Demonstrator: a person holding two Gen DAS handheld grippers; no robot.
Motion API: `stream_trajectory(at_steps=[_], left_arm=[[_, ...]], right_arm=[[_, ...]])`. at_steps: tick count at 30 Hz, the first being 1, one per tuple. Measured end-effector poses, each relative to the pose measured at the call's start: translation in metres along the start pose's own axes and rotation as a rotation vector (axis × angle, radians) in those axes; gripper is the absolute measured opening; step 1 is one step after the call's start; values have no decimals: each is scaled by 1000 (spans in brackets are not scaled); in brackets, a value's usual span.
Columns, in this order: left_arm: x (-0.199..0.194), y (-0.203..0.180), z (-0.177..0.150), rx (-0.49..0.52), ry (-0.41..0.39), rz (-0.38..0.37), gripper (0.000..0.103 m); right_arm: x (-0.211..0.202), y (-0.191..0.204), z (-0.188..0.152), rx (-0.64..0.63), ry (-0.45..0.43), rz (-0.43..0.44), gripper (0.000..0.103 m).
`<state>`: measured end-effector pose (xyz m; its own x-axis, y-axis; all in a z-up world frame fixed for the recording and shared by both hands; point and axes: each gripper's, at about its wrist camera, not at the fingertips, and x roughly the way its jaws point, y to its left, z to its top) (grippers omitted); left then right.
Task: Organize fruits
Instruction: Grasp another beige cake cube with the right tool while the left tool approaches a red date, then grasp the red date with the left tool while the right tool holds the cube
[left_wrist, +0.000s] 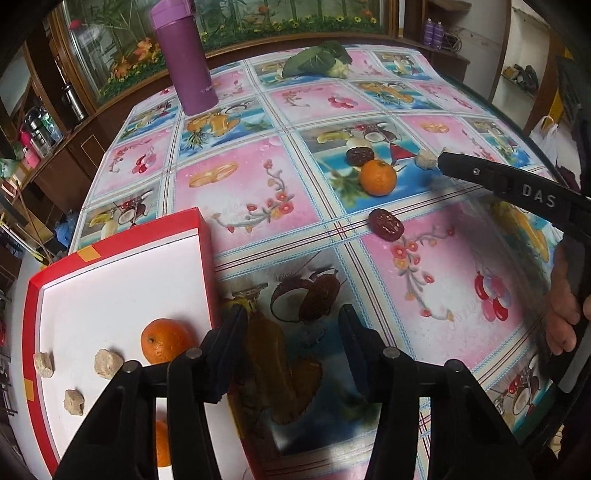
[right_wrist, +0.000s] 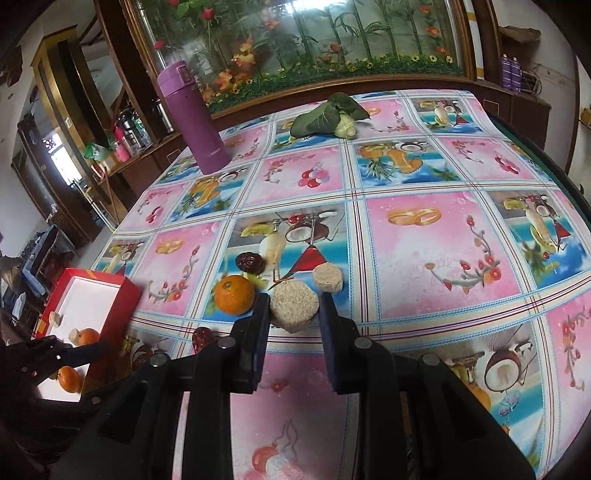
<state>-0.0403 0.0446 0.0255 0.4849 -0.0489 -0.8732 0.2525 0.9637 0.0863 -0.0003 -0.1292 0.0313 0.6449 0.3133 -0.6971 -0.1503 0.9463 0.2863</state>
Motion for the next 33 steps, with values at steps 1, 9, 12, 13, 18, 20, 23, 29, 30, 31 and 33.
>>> stream_trajectory(at_steps=[1,9,12,13,18,20,23,29,30,31,33], left_arm=[[1,0,1,-2,3,-5,50],[14,0,6,-17,20,-30,47],[14,-3,8,-13,14,-52,37],[14,-4,8,-10,13,-58,32],[12,-8,6,7,-2,-78,19],[12,-8,5,-4,-4,-92,15],[10,-8,4,-15,-12,-102,15],[-7,-3,1,-58,-58,-132,15],[-11,-2,0,-64,-70,-138,15],[-16,-1,0,-70,-82,-143,15],[-27,1,-3,-81,-111,-155,15]], right_arm=[[0,0,0,1,0,4,28],[-1,-1,-1,8,5,8,28],[-2,-1,-1,8,-2,2,28],[-2,-1,-1,7,-6,0,28],[-3,-1,-1,6,-17,-16,28],[-3,-1,-1,6,-21,-24,28],[-2,-2,-1,4,-28,-44,28],[-5,-8,1,35,-53,-65,28],[-5,-10,2,42,-55,-69,28],[-5,-12,2,48,-56,-73,28],[-4,-14,2,57,-55,-85,28]])
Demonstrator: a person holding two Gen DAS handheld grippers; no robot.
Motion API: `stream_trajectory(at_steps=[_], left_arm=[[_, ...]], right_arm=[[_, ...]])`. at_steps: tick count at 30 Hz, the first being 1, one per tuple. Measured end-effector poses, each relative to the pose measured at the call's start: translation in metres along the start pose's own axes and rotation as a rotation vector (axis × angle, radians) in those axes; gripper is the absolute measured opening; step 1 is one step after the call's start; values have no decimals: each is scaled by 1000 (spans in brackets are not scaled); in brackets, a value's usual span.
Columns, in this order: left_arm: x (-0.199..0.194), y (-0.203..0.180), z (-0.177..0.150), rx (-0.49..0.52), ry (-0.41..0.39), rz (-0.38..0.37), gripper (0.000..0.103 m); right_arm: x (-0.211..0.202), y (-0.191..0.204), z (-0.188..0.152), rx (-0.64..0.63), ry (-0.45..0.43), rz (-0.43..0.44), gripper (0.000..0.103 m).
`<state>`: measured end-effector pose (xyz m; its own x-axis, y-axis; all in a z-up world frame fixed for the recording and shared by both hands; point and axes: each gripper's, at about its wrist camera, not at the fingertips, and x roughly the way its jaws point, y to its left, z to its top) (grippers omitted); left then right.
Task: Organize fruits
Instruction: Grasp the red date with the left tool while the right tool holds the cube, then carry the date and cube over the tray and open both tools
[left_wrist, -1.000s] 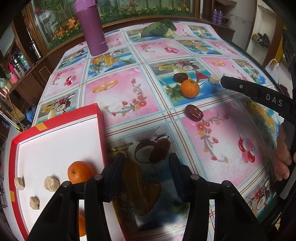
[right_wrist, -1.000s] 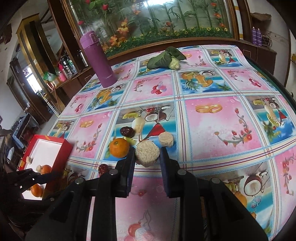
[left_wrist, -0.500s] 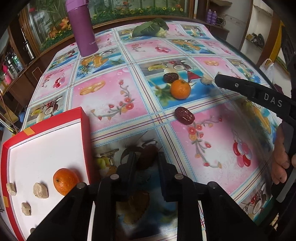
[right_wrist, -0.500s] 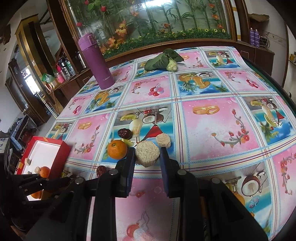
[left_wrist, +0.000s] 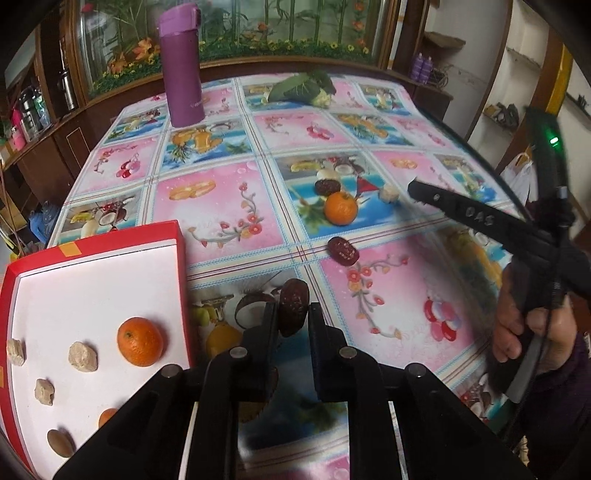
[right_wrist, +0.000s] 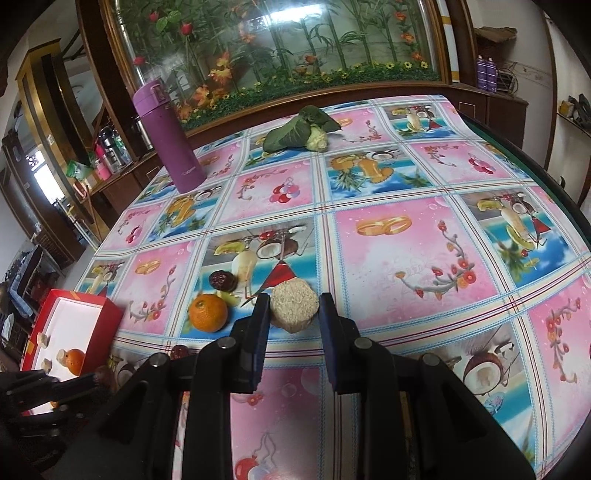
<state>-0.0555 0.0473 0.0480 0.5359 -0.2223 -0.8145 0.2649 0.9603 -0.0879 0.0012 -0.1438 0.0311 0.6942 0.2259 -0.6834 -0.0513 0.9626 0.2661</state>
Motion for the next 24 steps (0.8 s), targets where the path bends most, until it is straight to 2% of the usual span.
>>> stream_trajectory(at_steps=[5,9,14,18,24], left_arm=[[-25,5,-7,-20,-60,-15,15],[-42,17,-14,-42,-97,4,15],[-60,49,-26,-105,-130,54,15],[-67,83,-38,-175,-135,108,15],[-83,129,-61,-273,-150,195,15]], right_arm=[[1,1,-1,-11,-12,-35,28],[1,3,-3,-16,-14,-48,28],[2,19,-10,-14,8,-9,28],[1,56,-20,-62,24,57,28],[2,139,-34,-199,50,176,29]])
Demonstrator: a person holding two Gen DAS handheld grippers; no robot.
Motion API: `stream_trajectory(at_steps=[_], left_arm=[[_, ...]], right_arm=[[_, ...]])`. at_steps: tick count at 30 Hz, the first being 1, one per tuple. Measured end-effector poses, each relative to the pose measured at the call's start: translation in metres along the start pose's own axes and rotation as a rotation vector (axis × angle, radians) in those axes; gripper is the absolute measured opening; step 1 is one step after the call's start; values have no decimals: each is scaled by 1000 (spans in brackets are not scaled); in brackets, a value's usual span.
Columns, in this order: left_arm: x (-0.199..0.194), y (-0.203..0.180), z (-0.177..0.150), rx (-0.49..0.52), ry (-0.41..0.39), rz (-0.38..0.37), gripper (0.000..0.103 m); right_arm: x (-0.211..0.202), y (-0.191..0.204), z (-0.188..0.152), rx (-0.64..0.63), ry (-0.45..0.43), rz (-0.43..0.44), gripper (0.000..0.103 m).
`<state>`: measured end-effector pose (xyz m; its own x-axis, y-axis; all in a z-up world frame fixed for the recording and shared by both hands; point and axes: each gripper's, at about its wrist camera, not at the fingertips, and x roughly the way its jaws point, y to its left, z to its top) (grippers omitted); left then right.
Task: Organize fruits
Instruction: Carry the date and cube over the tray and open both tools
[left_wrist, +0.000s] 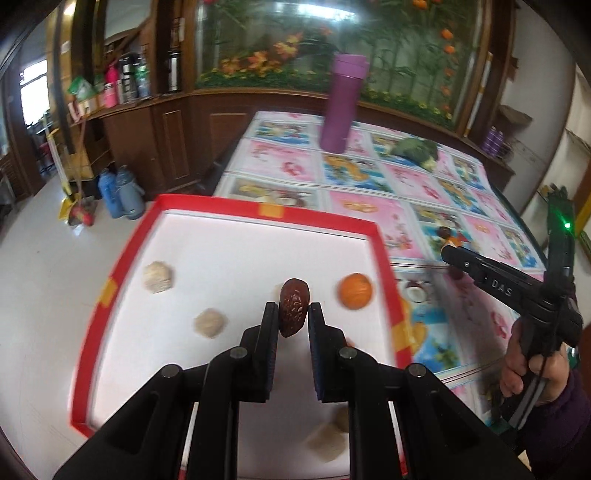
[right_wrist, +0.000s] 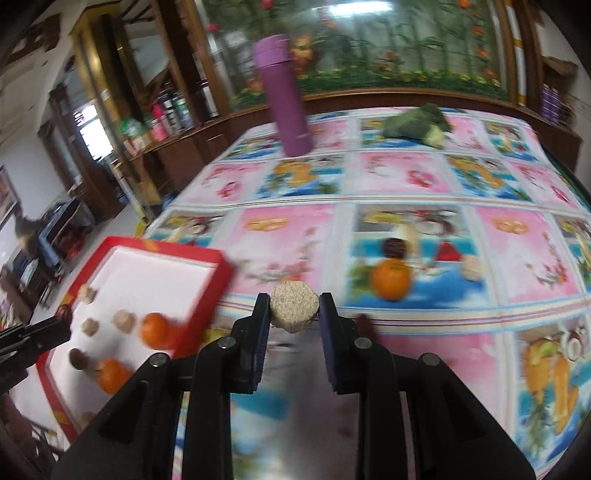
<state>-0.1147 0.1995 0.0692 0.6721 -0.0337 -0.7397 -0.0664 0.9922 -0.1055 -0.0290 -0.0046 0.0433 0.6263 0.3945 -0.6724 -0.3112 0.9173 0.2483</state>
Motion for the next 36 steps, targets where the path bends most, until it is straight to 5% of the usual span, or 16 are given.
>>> stream_trajectory(at_steps=[10,18,36], left_arm=[[-6,62,-14,-107,-8,106,15],[2,84,-29,-133,29,129,15],[9,88,-41,-113,79,160,15]], right_arm=[[11,112,7,-163,71,192,29],[18,182,-26,-315,165,285,29],[60,199,-33,-333,298,157,29]])
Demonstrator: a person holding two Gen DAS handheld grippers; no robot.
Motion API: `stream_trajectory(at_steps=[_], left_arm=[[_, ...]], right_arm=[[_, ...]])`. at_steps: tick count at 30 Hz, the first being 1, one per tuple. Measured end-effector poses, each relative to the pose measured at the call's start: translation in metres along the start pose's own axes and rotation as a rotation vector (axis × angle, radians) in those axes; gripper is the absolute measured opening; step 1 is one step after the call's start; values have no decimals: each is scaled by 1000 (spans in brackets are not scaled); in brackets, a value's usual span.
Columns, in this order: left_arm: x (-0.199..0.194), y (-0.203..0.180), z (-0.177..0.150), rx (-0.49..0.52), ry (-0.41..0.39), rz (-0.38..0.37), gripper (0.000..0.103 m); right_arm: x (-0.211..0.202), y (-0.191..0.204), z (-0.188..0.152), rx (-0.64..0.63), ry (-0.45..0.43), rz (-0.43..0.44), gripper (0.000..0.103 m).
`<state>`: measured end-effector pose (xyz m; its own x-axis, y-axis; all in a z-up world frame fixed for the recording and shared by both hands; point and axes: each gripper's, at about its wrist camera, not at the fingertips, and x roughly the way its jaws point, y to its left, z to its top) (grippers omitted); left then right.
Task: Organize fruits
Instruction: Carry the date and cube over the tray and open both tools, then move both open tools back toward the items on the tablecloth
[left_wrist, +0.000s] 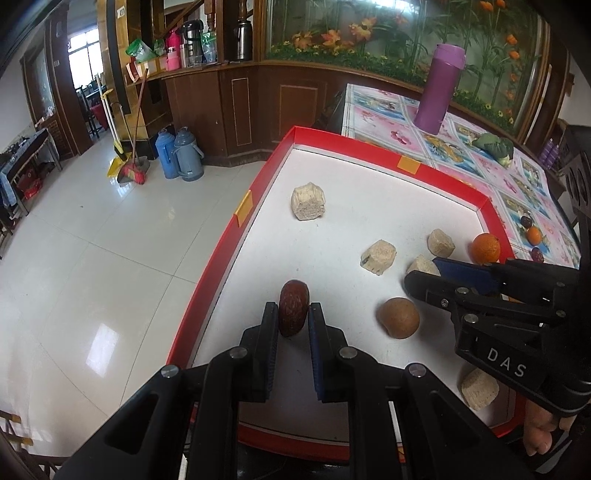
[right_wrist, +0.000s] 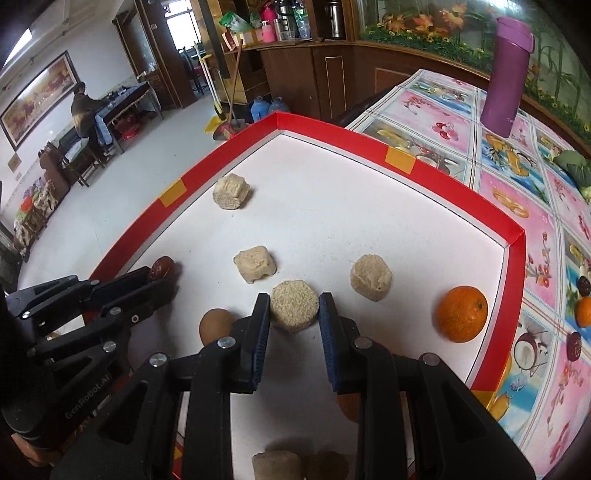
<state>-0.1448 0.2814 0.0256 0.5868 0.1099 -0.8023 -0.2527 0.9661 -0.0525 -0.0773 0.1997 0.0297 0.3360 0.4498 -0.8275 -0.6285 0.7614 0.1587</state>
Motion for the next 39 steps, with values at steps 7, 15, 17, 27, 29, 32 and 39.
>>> stream_trajectory(at_steps=[7,15,17,27,29,32,39], left_arm=[[-2,0,0,-13,16,2,31],[-8,0,3,-39,17,33,52],[-10,-5,4,-31,12,36,54],[-24,-62,18,72,-18,6,64],[-28,-83,22,113,-28,-20,66],[-32,-115,27,178,-36,-54,68],[-20,-192,42,311,-24,-141,69]], right_arm=[[1,-1,5,-1,44,11,32],[-28,-32,5,95,-54,84,45],[-42,-44,4,118,-99,80,46],[-94,-149,-30,283,-212,-27,48],[-105,-177,-43,334,-226,-54,48],[-119,-217,-61,395,-241,-118,48],[-138,-300,-101,485,-232,-273,48]])
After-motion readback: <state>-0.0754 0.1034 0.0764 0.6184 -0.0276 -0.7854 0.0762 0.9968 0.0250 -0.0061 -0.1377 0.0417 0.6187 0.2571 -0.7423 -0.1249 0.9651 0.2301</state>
